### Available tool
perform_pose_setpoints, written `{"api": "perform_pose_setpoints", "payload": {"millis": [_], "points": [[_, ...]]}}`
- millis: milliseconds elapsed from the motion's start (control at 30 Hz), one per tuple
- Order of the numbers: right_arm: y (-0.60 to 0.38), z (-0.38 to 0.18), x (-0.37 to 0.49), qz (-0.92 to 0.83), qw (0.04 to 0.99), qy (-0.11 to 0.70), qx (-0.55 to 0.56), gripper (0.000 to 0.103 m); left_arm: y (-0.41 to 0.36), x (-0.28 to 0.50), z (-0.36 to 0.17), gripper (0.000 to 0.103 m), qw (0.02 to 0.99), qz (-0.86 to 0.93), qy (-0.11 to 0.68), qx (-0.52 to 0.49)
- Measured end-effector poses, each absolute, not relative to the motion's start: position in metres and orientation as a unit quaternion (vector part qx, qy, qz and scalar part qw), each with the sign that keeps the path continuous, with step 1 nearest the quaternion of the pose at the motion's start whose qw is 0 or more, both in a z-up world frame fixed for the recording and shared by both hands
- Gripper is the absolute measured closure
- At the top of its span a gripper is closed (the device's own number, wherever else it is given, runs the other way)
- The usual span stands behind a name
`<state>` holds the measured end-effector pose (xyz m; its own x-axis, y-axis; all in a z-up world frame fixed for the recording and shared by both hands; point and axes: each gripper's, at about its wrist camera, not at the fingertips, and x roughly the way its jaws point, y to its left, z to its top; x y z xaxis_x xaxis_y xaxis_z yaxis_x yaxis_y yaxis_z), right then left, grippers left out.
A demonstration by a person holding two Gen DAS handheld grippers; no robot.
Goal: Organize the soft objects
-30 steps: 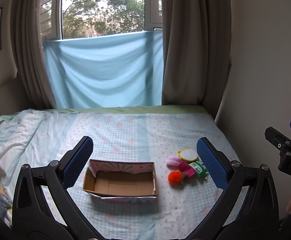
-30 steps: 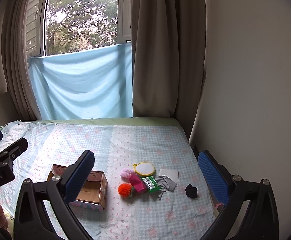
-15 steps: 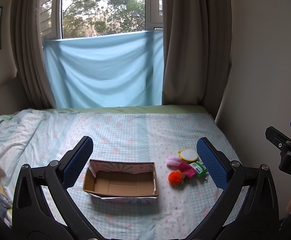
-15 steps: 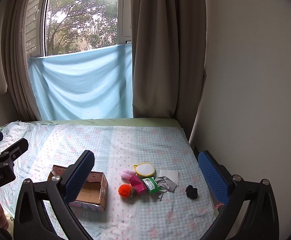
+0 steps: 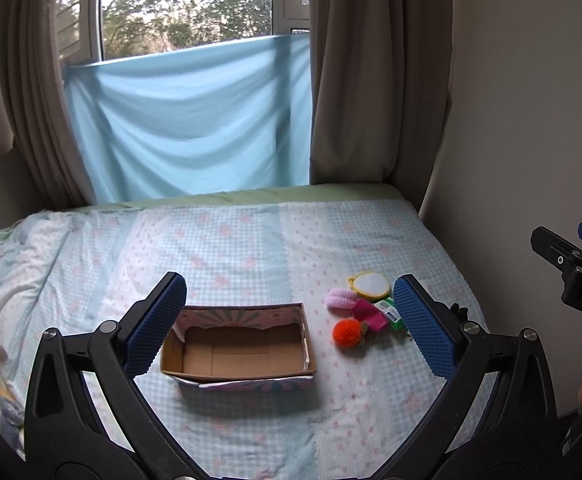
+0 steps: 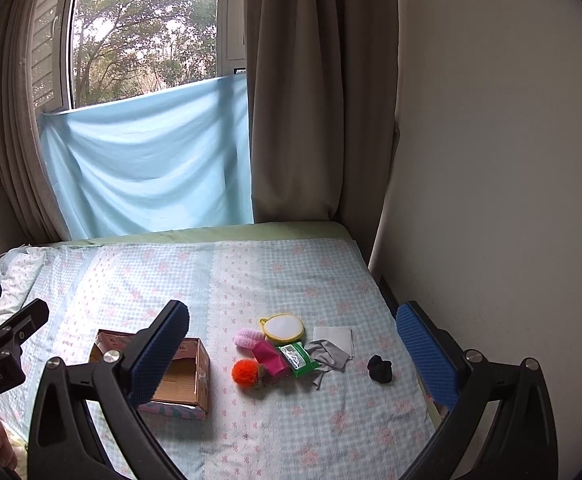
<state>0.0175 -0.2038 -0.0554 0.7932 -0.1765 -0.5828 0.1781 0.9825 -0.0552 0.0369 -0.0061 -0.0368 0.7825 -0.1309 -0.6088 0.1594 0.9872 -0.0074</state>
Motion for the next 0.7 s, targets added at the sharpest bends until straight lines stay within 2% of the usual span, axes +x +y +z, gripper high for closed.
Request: {"api": "perform_pose_setpoints", "payload": {"millis": [300,633,700], "points": [[-0.225,-0.091,0.052,-0.092,0.932,0.35,-0.009,0.0,-0.046,0.075,-0.099,0.0,0.912,-0.129,0.385,0.057],[-0.277,-0.173,0.128,-0.062,0.904,0.423,-0.028,0.0,-0.124,0.148,-0.214,0.001,0.851,-0.18,0.472,0.142],[-0.287,-0.194,0.143,-0.053,0.895,0.442,-0.03,0.004,-0.139,0.165,-0.239,0.0,0.836,-0.187,0.489,0.163]]}}
